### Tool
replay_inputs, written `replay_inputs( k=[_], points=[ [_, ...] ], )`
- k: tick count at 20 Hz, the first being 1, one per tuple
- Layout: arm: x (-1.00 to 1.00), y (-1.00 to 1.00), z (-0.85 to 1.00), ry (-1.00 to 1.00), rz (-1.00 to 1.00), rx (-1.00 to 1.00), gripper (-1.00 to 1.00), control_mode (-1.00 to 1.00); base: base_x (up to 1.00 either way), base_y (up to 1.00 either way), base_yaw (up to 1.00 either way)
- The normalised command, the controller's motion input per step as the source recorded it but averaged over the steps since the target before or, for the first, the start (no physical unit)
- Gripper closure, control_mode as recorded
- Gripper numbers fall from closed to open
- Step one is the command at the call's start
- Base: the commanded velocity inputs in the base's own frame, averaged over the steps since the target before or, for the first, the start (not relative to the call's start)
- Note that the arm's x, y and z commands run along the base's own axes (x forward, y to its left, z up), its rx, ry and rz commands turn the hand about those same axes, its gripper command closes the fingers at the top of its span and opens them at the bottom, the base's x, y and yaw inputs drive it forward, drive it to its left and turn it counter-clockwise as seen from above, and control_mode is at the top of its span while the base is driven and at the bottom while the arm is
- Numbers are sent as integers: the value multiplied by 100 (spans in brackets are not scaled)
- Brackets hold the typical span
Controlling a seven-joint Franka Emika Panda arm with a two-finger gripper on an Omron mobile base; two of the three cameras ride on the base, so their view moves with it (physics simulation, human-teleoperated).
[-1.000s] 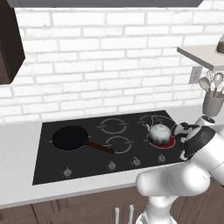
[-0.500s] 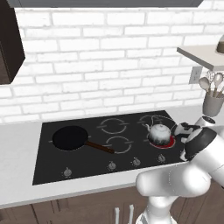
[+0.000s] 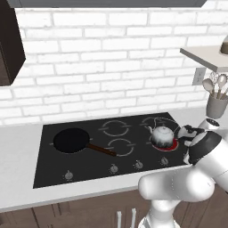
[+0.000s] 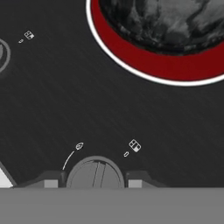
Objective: Pick the kettle from the counter and place it on a stove burner. Then turn the burner on.
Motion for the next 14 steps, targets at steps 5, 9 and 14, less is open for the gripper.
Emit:
replay_inputs(
  k=[5,9,14],
  points=[
    [0,0,9,-1,0,0,-100,-100,0,0,0],
    [-1,0,28,-4,0,0,-100,-100,0,0,0],
    [0,0,39,-6,0,0,-100,-100,0,0,0]
  ],
)
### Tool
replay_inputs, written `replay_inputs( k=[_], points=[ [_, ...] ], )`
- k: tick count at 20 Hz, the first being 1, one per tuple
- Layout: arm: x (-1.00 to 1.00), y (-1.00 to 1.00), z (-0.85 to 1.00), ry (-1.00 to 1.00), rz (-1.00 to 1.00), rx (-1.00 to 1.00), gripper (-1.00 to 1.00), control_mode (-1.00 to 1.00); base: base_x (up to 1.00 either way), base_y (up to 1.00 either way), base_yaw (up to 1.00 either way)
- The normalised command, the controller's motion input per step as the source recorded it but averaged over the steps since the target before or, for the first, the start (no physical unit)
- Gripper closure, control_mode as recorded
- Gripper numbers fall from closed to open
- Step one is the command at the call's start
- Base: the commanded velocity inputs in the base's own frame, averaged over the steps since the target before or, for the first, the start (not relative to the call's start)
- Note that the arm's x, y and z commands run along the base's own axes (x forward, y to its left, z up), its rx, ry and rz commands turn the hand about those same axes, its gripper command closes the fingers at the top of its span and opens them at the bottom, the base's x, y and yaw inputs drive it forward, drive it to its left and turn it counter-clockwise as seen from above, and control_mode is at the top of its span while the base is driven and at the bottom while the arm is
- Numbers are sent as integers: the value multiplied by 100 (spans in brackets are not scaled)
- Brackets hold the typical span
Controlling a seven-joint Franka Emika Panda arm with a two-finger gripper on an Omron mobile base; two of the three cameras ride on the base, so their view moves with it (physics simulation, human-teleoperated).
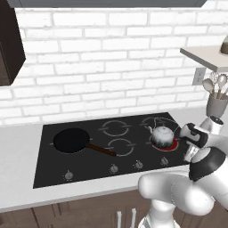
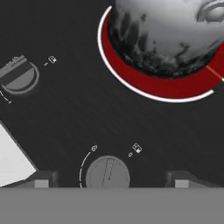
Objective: Pick the kettle from the counter and place it on a stove burner. Then turn the burner on.
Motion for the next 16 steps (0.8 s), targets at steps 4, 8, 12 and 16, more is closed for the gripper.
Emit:
replay_inputs(
  k=[4,8,12,16],
  points=[
    [-17,0,41,-4,0,0,-100,-100,0,0,0],
    [-47,0,30,-5,0,0,-100,-100,0,0,0],
    [-65,-1,32,-17,0,0,-100,-100,0,0,0],
    [-66,-2,36,-33,0,0,-100,-100,0,0,0]
  ],
)
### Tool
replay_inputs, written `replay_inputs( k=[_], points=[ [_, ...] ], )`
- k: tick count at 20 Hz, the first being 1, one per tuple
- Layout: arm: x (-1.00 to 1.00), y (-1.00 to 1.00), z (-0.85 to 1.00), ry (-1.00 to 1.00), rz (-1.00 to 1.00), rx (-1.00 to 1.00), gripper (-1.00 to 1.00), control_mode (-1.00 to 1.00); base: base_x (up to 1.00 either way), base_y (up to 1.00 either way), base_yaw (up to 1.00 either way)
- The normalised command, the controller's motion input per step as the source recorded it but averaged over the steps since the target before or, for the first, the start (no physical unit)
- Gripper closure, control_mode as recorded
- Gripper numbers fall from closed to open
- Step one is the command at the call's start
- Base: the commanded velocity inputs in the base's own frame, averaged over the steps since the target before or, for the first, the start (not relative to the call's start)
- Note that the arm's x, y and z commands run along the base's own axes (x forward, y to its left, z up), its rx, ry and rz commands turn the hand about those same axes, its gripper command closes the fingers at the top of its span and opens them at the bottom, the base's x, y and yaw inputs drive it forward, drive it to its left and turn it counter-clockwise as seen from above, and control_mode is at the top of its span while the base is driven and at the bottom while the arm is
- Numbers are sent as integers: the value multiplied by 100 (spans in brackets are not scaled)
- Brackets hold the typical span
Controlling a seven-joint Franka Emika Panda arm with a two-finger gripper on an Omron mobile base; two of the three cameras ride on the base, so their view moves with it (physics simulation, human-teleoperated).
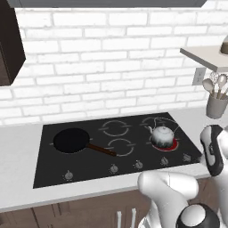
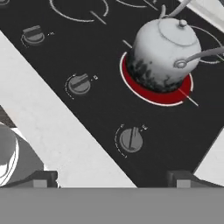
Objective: Pick the kettle from the counter and place it on a stove burner. Then turn the burner on.
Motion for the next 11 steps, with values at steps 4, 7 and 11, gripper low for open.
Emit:
replay_inputs(
  k=[4,7,11],
  points=[
    [-57,0,48,-44,0,-1,-100,-100,0,0,0],
    [-41,0,56,-50,0,-2,-100,-100,0,0,0],
    [-25,0,59,-52,0,-1,-100,-100,0,0,0]
  ],
)
